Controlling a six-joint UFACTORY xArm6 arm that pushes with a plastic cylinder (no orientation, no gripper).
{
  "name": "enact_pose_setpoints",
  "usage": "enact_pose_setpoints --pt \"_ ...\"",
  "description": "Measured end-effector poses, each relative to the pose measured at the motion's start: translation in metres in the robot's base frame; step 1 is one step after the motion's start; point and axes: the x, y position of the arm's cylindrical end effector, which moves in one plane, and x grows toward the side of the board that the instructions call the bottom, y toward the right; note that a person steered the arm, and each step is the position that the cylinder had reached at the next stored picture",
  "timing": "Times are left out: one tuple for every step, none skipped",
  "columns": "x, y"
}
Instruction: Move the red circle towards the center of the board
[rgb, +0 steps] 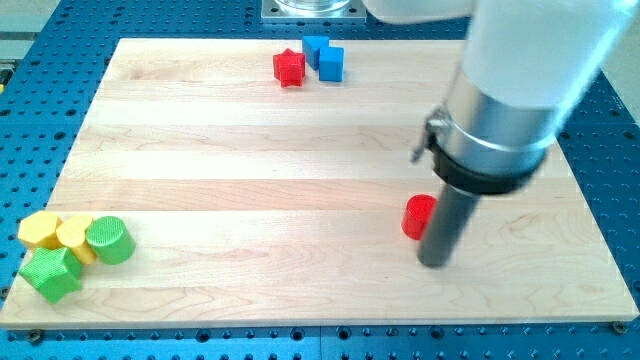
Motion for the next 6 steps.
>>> enact_pose_setpoints --pt "-0.064 -0.044" --pt "-0.051 -0.034" --pt "-0.043 -0.011" --pt "-0.073 -0.001" --pt "-0.064 0.032" --pt "-0.045 0.052"
